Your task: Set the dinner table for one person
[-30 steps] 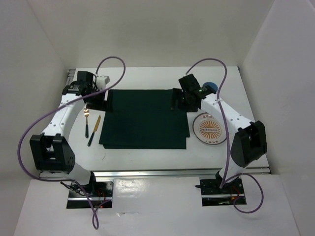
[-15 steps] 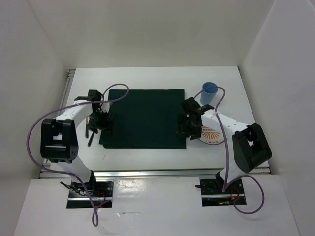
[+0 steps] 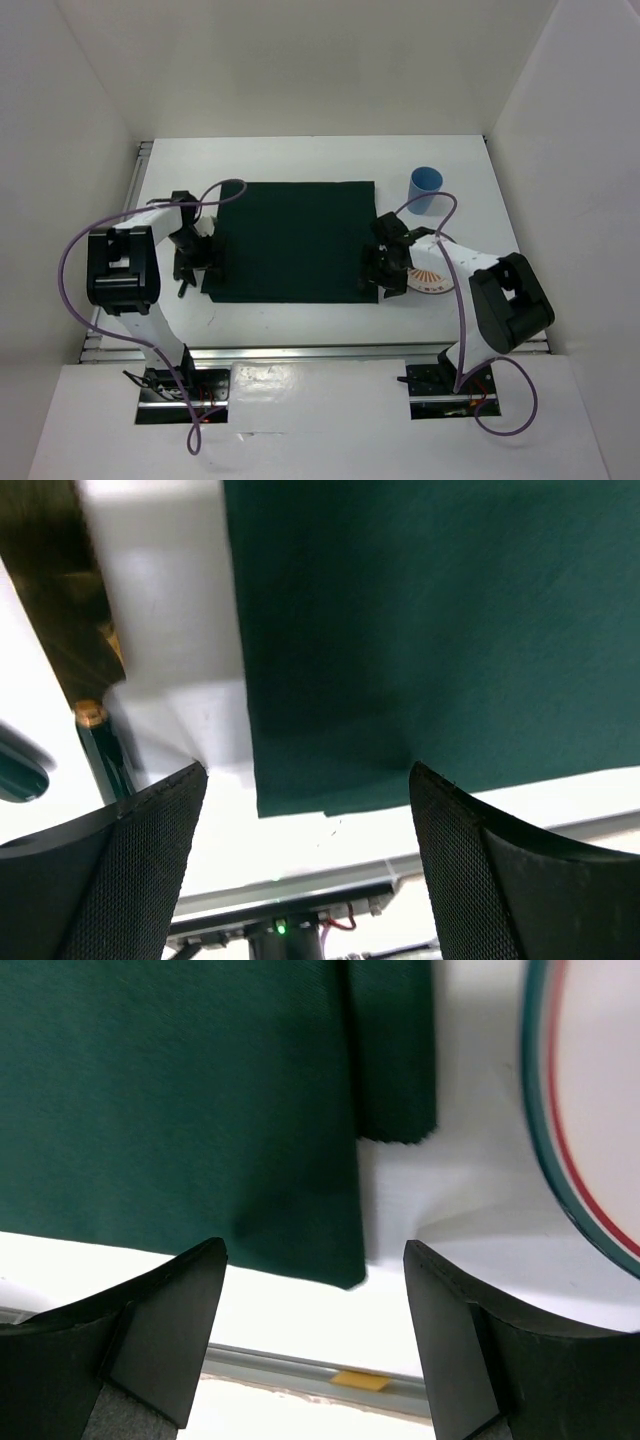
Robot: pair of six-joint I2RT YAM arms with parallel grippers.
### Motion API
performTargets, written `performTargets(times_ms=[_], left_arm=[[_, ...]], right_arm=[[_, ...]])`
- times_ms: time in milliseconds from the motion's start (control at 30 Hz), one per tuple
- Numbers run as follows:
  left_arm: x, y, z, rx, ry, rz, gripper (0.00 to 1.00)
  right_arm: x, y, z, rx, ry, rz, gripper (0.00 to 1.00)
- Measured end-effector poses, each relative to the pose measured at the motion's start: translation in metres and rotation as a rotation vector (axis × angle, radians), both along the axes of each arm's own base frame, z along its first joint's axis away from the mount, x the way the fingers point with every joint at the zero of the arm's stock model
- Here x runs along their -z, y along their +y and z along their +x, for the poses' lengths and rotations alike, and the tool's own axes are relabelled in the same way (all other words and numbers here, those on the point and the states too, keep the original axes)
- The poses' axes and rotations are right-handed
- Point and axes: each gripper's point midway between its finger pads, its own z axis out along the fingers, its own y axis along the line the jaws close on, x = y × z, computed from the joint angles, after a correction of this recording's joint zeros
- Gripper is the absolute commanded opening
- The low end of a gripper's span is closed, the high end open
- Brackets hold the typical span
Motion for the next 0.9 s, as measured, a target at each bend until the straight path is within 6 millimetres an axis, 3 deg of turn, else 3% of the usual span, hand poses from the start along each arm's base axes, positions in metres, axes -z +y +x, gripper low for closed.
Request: performTargets(times_ms=[200, 267, 333, 400, 433, 500, 533, 567, 600, 700, 900], left_arm=[[0.001, 0.002, -0.015, -0.033, 0.065, -0.044, 0.62], [0.003, -0.001, -0.022, -0.036, 0.101, -0.066, 0.6], [0.003, -0.006, -0.029, -0.039, 0.138, -0.093, 0.56], [0.003, -0.011, -0.035, -0.041, 0.169, -0.124, 0.51], [0.004, -0.014, -0.038, -0.042, 0.185, -0.137, 0.47], [0.005, -0.019, -0.043, -0.041, 0.219, -0.169, 0.35], [0.006, -0.021, -0.046, -0.033, 0.233, -0.189, 0.31], [0.006, -0.024, -0.048, -0.032, 0.248, -0.207, 0.25], [0.007, -0.027, -0.05, -0.029, 0.259, -0.224, 0.09], [0.009, -0.033, -0.052, -0.013, 0.266, -0.273, 0.0], [0.007, -0.037, -0.049, 0.024, 0.245, -0.311, 0.0]], right_arm=[[0.005, 0.01, 0.003, -0.007, 0.01, 0.046, 0.71], [0.005, 0.013, 0.003, -0.009, 0.009, 0.059, 0.7], [0.005, 0.014, 0.003, -0.009, 0.01, 0.066, 0.62], [0.006, 0.015, 0.003, -0.007, 0.016, 0.066, 0.5], [0.007, 0.015, 0.003, -0.008, 0.018, 0.066, 0.35], [0.009, 0.016, 0.002, -0.01, 0.026, 0.067, 0.2], [0.011, 0.016, 0.002, -0.006, 0.034, 0.068, 0.08], [0.012, 0.018, 0.002, -0.009, 0.04, 0.072, 0.04], [0.012, 0.019, 0.003, -0.006, 0.046, 0.072, 0.0], [0.006, 0.021, 0.007, -0.005, 0.052, 0.072, 0.0], [-0.028, 0.032, 0.031, -0.034, 0.003, 0.082, 0.0]])
